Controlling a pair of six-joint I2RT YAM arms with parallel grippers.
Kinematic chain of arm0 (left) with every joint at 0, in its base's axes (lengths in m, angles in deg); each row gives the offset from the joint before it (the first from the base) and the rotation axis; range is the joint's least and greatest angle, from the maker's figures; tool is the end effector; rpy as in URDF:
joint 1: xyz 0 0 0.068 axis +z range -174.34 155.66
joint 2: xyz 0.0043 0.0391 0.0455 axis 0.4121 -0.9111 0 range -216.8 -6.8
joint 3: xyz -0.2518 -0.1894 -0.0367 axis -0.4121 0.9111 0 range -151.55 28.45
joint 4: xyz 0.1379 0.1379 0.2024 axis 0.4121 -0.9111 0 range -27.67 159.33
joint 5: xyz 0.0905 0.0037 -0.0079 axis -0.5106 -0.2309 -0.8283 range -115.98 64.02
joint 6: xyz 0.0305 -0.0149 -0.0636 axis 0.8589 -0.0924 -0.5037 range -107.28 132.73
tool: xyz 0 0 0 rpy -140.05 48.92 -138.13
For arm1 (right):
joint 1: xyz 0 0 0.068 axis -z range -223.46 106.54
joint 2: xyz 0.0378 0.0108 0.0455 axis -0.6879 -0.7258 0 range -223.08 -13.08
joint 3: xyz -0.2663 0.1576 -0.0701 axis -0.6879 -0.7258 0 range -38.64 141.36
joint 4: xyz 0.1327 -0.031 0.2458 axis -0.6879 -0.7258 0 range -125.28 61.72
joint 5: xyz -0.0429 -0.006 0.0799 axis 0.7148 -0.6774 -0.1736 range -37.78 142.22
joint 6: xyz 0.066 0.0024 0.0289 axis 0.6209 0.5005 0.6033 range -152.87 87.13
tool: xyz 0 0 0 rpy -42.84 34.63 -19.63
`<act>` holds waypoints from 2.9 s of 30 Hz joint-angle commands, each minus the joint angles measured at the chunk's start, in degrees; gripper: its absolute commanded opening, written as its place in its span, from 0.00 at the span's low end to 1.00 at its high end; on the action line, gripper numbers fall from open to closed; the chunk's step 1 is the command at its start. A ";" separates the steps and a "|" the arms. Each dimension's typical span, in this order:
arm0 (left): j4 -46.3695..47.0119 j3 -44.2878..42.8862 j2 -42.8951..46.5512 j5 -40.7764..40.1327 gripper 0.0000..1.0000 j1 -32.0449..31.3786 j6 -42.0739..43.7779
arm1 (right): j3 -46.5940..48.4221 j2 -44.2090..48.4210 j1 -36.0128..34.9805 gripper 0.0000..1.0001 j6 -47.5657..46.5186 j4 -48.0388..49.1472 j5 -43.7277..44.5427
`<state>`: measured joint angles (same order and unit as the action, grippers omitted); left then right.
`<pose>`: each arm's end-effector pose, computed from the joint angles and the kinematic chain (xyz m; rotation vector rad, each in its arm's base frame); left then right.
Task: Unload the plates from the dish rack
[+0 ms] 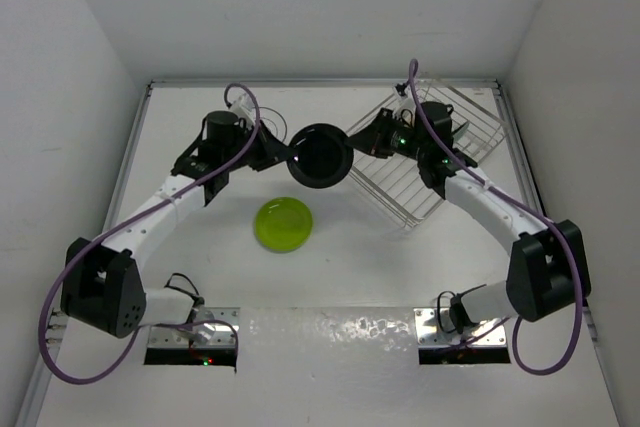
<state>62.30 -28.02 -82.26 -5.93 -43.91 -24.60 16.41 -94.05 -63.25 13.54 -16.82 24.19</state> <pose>0.3040 -0.1299 0.3264 -0.0959 2.1352 -0.9625 0.3286 0.1480 0.3254 0.0819 1.9806 1.2304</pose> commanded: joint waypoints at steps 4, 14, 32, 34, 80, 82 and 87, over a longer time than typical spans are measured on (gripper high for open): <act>1.84 12.48 8.12 -9.93 0.00 -0.73 -2.92 | -1.26 0.20 -1.92 0.26 1.75 7.17 -3.52; -4.14 29.83 28.52 -23.04 0.00 -0.64 -6.01 | -0.11 2.57 -1.65 0.99 -8.35 -13.30 12.47; -9.13 26.44 24.40 -21.91 1.00 -0.64 0.47 | 3.66 8.19 3.61 0.99 -8.46 -37.55 40.47; -14.22 22.65 24.13 -21.55 1.00 -0.73 3.56 | 4.80 8.55 5.54 0.99 -7.48 -40.28 44.45; -23.03 9.89 25.63 -30.16 1.00 -0.73 19.92 | 36.44 -24.15 18.82 0.09 -1.42 -52.42 60.20; -23.03 9.89 25.80 -30.34 1.00 -0.82 19.92 | 39.07 -23.18 18.82 0.03 -0.80 -54.52 61.42; -23.03 9.71 26.42 -30.69 1.00 -0.82 19.74 | 46.19 -20.55 18.74 0.00 0.17 -61.46 66.69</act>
<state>37.36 -18.01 -56.91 -35.92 -44.56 -5.51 56.52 -120.63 -44.59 12.60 -74.94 85.13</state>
